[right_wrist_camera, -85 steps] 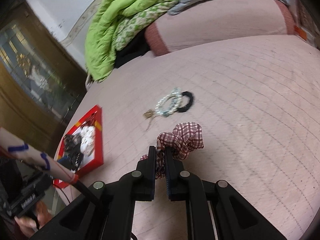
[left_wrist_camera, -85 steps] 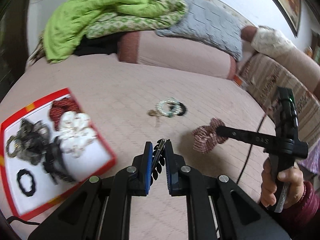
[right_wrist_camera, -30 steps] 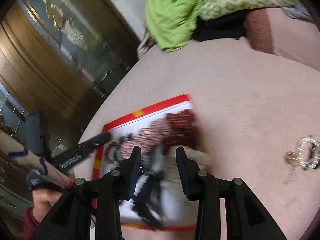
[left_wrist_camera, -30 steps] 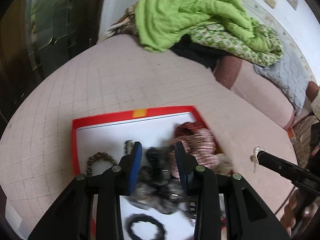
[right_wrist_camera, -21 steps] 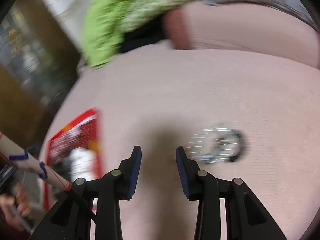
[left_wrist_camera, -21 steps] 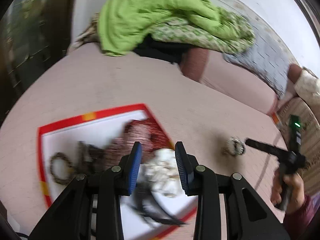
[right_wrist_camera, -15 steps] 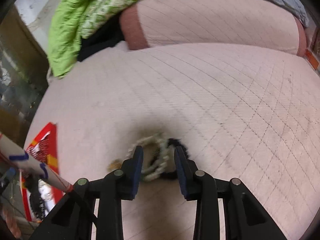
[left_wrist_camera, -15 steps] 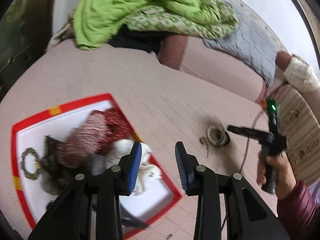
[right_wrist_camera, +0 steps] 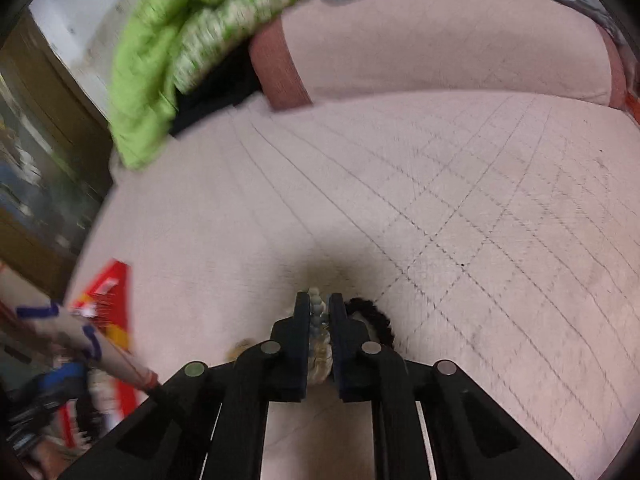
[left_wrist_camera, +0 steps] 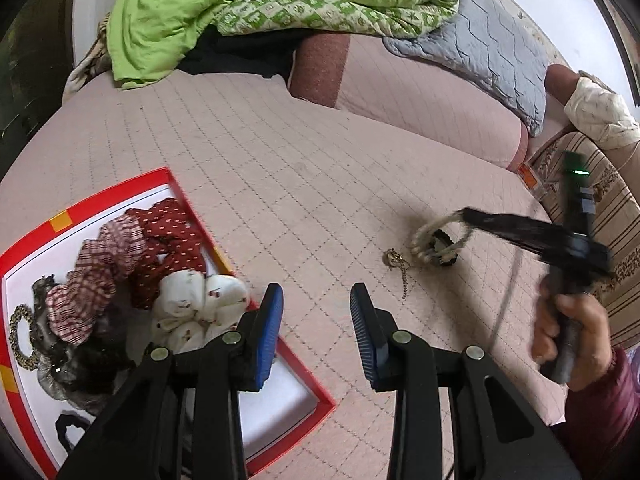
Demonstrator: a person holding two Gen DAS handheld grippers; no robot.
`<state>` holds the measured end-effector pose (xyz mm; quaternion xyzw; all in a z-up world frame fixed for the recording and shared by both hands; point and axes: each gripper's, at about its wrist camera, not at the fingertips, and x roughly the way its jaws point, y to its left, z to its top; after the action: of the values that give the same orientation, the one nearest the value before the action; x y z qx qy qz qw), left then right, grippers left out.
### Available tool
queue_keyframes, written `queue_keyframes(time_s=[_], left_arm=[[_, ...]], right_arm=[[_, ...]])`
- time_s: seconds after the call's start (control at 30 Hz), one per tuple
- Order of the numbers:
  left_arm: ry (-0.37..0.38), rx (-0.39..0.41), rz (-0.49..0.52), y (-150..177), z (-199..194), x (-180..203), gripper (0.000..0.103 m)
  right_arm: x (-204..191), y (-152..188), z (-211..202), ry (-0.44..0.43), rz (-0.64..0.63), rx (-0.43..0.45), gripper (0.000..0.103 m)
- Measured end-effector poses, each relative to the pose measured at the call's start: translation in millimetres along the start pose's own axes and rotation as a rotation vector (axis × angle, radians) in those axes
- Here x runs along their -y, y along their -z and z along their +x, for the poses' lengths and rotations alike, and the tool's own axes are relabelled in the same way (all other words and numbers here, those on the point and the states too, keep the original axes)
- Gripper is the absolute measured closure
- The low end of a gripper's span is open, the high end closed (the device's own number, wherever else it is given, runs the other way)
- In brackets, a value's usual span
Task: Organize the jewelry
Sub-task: 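Grasp the white bead bracelet with the right tool, then grasp the pearl bracelet with green bead using the left tool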
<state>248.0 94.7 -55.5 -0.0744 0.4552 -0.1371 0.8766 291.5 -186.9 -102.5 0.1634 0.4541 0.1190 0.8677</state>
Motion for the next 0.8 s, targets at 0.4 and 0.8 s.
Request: queue_keyframes(time_s=[0.4,0.8], left_arm=[[0.069,-0.086,0.051,-10.1,52.1,71.4,0.069],[0.076,-0.137,0.119,1.8,74.6,125.2,0.069]], right_arm=[[52.7,38.2,-90.5,-0.340,0.175,0.079,0.093],[100.2,36.4,-71.7,0.153,0.209,-0.021,0.092]])
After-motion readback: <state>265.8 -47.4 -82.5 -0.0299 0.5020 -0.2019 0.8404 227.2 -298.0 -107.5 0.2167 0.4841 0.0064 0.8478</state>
